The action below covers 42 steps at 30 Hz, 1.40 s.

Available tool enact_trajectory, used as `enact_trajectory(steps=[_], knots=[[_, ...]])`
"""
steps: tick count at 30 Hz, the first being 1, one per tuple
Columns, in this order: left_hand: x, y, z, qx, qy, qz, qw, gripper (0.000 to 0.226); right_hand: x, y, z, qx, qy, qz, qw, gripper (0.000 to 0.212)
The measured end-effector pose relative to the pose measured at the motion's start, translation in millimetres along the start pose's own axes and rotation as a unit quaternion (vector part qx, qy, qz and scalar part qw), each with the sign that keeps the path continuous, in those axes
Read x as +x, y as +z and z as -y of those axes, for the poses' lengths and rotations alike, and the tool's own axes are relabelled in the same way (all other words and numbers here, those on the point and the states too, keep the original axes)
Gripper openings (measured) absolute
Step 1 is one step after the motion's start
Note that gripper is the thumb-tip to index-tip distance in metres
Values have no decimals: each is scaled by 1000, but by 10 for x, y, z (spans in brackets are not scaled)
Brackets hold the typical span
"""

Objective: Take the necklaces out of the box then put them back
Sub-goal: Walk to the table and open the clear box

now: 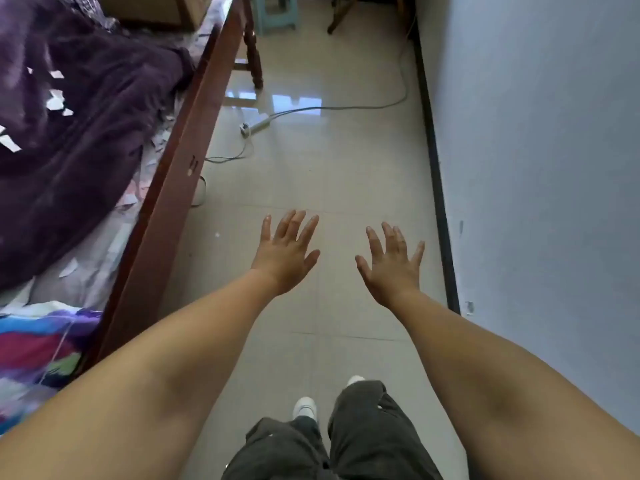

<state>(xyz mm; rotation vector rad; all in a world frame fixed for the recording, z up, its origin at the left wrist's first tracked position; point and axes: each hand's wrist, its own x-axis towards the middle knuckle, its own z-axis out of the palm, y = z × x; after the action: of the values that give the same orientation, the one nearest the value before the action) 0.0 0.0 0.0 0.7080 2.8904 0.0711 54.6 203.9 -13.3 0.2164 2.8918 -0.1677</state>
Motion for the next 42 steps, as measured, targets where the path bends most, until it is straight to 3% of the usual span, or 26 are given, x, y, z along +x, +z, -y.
enact_trajectory(steps=[10, 17, 24, 35, 42], knots=[[1511, -171, -76, 1, -9, 14, 1000, 62, 1302, -256, -632, 5, 18, 8, 1000, 61], [2805, -373, -229, -53, -81, 26, 995, 61, 2508, -681, -1152, -7, 1, 25, 1000, 60], [4188, -564, 142, -50, -111, 27, 992, 62, 4028, -1063, -1264, 0, -21, 23, 1000, 59], [6969, -1141, 1087, -28, -60, 40, 997, 62, 6842, -1889, -1340, 20, 24, 1, 1000, 59], [8764, -1525, 1187, -4, -3, 43, 999, 61, 8317, -2348, -1731, 42, 64, -2, 997, 58]])
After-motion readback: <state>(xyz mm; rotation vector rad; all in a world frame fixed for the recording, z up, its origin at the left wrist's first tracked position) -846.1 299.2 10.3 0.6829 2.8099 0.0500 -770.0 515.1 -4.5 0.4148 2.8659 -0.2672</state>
